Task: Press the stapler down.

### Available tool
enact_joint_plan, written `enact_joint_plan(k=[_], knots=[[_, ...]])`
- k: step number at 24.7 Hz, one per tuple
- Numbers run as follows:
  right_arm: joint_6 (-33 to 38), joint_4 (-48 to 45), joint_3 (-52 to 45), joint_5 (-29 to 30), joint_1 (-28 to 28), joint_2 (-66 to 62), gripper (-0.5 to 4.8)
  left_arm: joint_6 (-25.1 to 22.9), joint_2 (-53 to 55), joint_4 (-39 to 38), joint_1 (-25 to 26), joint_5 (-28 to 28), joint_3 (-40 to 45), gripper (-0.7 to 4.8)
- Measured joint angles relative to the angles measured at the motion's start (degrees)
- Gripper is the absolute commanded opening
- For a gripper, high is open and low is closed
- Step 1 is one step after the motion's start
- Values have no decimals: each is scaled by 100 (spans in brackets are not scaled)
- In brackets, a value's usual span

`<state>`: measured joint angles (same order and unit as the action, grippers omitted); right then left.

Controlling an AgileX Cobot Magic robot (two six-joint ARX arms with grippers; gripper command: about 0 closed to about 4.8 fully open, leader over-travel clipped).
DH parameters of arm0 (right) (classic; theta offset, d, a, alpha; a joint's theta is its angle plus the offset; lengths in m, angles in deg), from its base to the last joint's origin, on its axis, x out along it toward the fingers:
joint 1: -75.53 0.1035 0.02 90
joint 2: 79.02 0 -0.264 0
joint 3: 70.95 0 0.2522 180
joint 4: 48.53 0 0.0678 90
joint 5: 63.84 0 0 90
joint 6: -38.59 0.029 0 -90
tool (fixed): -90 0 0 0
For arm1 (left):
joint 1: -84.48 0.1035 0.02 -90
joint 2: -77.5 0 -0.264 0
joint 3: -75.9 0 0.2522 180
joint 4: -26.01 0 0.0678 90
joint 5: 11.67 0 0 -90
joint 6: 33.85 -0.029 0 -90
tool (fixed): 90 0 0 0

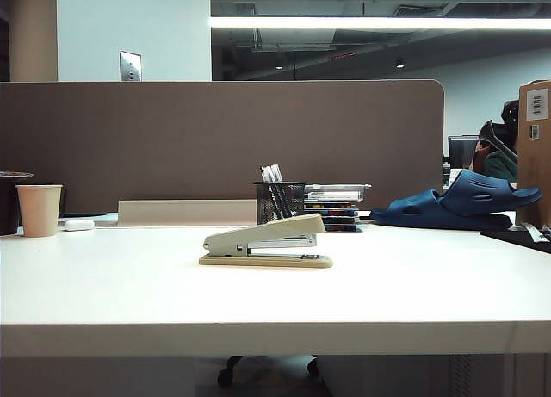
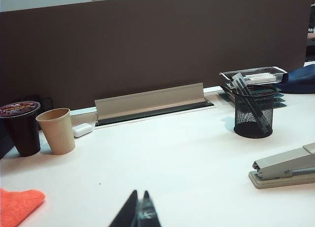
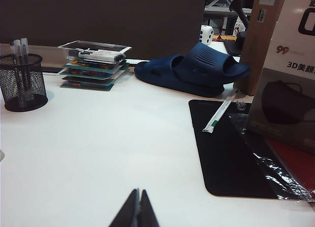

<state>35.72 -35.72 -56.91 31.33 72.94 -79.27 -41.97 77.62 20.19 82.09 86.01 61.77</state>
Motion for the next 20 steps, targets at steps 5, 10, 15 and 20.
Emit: enact_joint_plan(k=[5,10,15,20], knots=[[0,0,0,0,0,0,-9,0,0,0,0,0,0,-5],[0,0,0,0,0,0,-9,0,0,0,0,0,0,-5],[0,0,0,2,0,0,-9,0,0,0,0,0,0,-6],[7,-4,2,9,0,0,-9,0,0,-2,2,79,0,-6]])
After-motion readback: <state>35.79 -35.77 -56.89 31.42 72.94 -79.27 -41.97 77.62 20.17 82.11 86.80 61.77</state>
